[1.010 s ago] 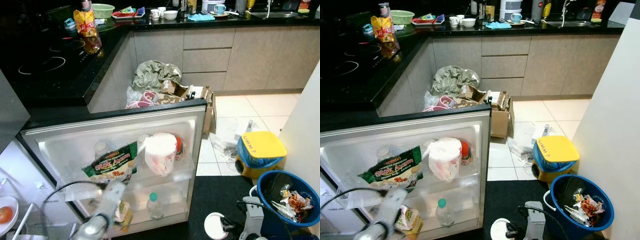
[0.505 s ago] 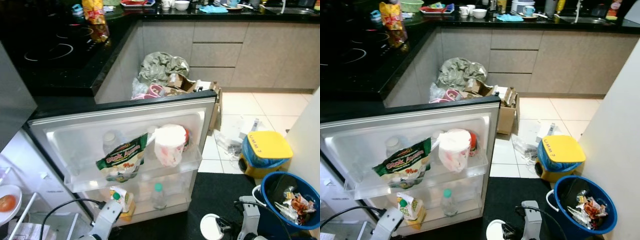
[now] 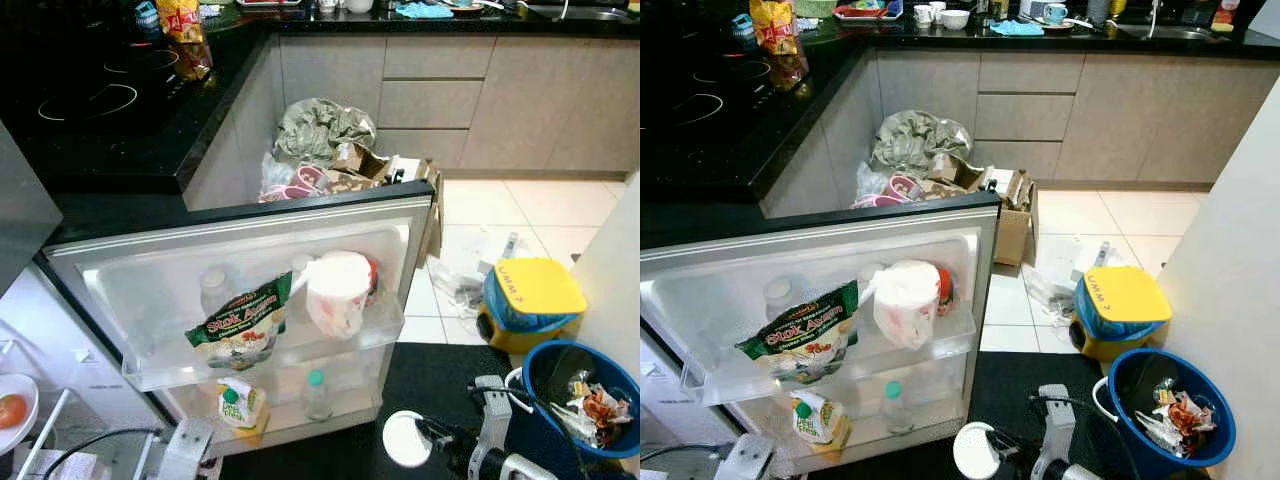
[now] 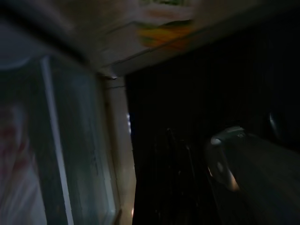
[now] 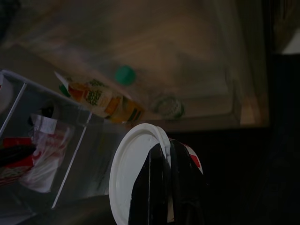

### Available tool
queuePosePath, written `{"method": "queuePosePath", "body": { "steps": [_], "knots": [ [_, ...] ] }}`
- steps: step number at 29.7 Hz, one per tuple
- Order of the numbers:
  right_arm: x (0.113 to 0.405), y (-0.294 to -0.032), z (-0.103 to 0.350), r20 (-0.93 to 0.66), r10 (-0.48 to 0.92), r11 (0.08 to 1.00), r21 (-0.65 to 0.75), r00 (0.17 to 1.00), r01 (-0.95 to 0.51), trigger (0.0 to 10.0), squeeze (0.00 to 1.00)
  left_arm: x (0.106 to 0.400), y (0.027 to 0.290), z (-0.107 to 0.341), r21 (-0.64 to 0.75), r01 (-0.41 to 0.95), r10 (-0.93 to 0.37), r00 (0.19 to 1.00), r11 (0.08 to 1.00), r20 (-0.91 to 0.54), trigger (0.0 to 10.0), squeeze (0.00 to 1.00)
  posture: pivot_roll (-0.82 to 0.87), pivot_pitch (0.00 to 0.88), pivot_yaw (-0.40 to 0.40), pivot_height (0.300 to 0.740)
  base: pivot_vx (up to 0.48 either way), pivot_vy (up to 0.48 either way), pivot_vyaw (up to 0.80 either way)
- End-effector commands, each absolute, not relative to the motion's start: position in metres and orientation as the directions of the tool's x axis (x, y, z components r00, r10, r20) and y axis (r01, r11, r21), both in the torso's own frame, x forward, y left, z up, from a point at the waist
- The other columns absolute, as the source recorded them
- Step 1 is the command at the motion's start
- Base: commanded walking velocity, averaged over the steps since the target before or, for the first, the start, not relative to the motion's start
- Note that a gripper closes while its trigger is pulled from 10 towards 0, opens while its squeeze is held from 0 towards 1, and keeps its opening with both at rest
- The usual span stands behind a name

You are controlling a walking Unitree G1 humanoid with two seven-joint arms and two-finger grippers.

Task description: Restocking fridge

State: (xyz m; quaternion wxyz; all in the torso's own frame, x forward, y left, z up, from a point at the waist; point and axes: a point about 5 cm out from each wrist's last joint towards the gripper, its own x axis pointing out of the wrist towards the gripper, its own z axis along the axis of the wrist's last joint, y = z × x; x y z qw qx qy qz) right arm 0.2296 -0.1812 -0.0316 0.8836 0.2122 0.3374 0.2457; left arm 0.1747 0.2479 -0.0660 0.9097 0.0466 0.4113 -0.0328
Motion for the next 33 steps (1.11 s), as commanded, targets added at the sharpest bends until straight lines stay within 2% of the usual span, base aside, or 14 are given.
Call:
{"method": "queuePosePath", "body": {
  "steps": [1, 2, 7, 11, 17, 33],
  "knots": [
    [0.230, -0.180, -0.033, -0.502, 0.565, 0.801, 0.525, 0.655, -0.288, 10.0, 0.00, 0.170, 0.244, -0.070, 0.044, 0.070, -0.013, 0.657, 0.997, -0.754, 10.0, 0.00, -0.04, 0.040, -0.008, 0.740, 0.000, 0.000, 0.00],
    [0.232, -0.179, -0.033, -0.509, 0.541, 0.819, 0.501, 0.670, -0.280, 10.0, 0.00, 0.172, 0.241, -0.070, 0.044, 0.061, -0.008, 0.666, 0.997, -0.745, 10.0, 0.00, -0.04, 0.039, -0.006, 0.740, 0.000, 0.000, 0.00],
    [0.240, -0.168, -0.025, -0.448, 0.575, 0.782, 0.546, 0.685, -0.301, 10.0, 0.00, 0.175, 0.233, -0.072, 0.029, 0.085, -0.034, 0.661, 0.996, -0.750, 10.0, 0.00, -0.04, 0.037, -0.002, 0.740, 0.000, 0.000, 0.00],
    [0.240, -0.160, -0.018, -0.411, 0.651, 0.732, 0.562, 0.638, -0.385, 10.0, 0.00, 0.175, 0.232, -0.073, 0.033, 0.102, -0.041, 0.648, 0.994, -0.761, 10.0, 0.00, -0.04, 0.034, 0.003, 0.740, 0.000, 0.000, 0.00],
    [0.243, -0.159, -0.016, -0.410, 0.649, 0.736, 0.551, 0.642, -0.392, 10.0, 0.00, 0.177, 0.230, -0.072, 0.029, 0.103, -0.046, 0.655, 0.994, -0.754, 10.0, 0.00, -0.04, 0.032, 0.009, 0.740, 0.000, 0.000, 0.80],
    [0.244, -0.153, -0.001, -0.346, 0.732, 0.658, 0.583, 0.587, -0.477, 10.0, 0.00, 0.189, 0.219, -0.069, 0.014, 0.151, -0.093, 0.673, 0.988, -0.734, 10.0, 0.00, -0.05, 0.031, 0.017, 0.740, 0.000, 0.000, 0.80]
  ]
}}
